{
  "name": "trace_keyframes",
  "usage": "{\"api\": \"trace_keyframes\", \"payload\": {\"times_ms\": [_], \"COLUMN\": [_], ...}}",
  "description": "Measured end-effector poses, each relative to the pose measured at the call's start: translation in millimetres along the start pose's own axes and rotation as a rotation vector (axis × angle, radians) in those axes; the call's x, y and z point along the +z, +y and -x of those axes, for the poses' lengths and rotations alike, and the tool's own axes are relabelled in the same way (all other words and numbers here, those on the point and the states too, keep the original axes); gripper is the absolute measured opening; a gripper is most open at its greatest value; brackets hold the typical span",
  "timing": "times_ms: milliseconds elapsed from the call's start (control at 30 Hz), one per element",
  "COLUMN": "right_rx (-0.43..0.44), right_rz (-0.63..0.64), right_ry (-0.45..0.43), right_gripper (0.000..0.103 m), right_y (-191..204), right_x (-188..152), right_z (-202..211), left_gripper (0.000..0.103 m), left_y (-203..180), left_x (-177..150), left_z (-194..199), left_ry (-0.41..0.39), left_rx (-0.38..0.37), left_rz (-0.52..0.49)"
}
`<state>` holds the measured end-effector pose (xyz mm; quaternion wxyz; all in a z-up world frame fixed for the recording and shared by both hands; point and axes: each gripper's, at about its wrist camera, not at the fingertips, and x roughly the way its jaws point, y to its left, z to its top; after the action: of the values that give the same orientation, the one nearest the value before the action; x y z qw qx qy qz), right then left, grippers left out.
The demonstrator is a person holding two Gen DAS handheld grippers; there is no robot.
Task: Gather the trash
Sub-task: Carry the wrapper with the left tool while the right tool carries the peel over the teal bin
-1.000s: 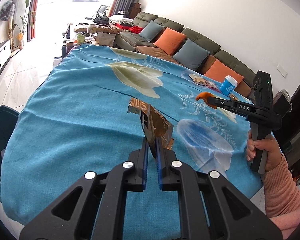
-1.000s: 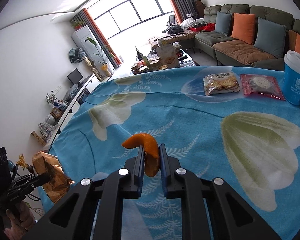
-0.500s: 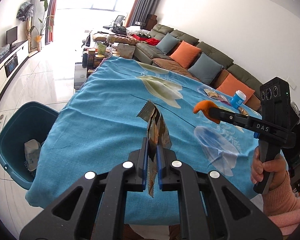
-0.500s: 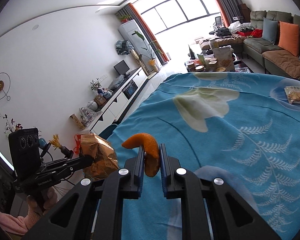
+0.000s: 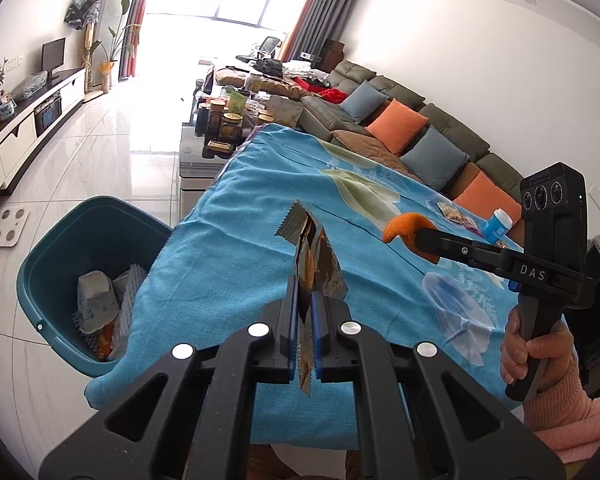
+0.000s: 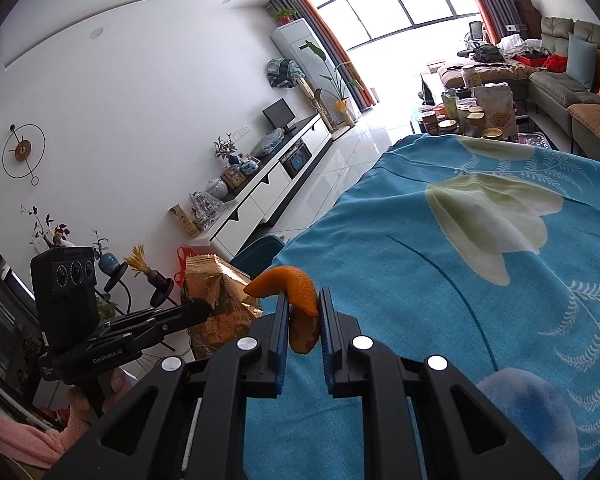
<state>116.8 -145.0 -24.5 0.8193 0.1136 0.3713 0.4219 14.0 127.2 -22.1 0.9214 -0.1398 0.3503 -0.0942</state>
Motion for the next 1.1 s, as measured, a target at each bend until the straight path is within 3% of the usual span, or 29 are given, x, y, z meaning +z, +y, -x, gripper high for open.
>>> {"api": "trace_keyframes", "payload": {"times_ms": [433,1100], "right_rx": [0.082,0.106], "right_rz": [0.085,0.102], "right_ry": [0.110,0.159], "right_gripper": [0.013,0.013], "right_y": [26.3,52.6], "right_x": [13.1,18.8], "right_z": [-36.9,-93.6], "left_gripper": [0.006,0.006], "left_y": [33.7,93.9], "left_x": [4.1,3.7], "left_z": [27.1,51.2], "left_ry": [-0.064,-0.087], "left_rx": [0.100,0.191], "left_rz": [0.126,0.198]}}
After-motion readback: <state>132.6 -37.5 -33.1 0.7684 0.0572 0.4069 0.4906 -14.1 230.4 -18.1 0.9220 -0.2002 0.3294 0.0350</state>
